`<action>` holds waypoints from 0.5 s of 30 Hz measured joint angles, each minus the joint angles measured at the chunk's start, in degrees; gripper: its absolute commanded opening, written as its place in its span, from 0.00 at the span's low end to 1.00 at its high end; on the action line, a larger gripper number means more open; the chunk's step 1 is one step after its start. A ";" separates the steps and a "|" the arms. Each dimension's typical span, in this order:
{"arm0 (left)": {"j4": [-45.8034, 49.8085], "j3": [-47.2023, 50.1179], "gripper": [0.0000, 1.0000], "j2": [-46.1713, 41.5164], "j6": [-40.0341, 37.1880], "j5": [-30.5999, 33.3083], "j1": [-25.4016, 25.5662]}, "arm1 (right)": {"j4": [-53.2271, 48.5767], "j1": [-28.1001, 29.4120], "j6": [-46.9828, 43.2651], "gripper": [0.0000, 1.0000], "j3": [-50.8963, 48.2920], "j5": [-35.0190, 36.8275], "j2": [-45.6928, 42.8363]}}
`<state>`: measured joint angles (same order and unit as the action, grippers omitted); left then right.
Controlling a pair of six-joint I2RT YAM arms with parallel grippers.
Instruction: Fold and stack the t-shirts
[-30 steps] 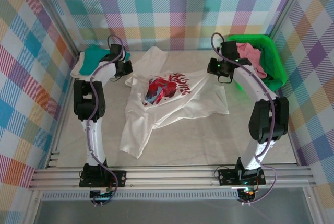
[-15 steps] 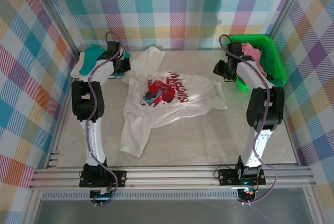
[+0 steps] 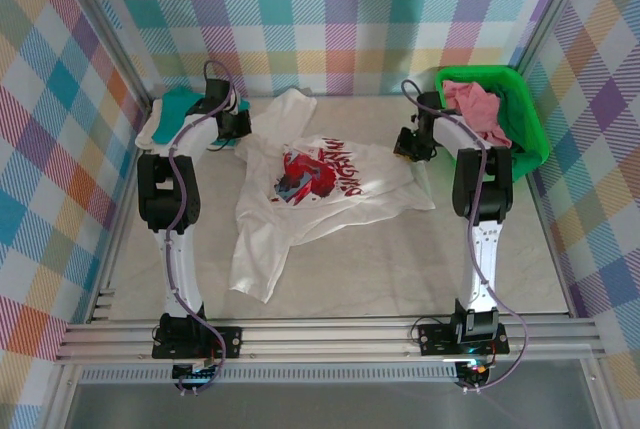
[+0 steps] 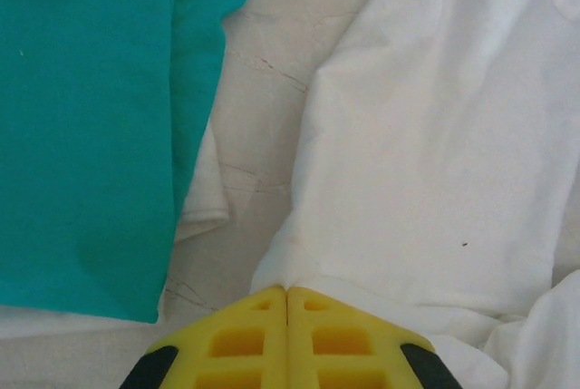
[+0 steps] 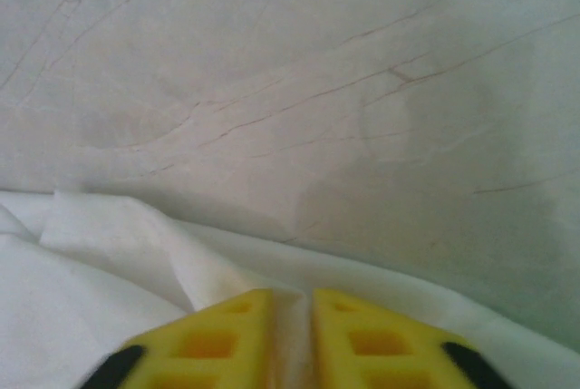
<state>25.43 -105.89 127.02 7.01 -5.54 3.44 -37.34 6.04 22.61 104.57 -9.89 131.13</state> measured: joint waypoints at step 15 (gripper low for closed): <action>0.09 -1.62 0.00 0.11 0.00 -0.83 -0.09 | 13.51 14.01 -1.95 0.00 -22.69 0.68 -29.90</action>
<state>25.52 -107.50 127.13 7.01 -6.37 3.36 -23.83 20.05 20.67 81.89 -9.21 101.23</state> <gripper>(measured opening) 0.050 0.060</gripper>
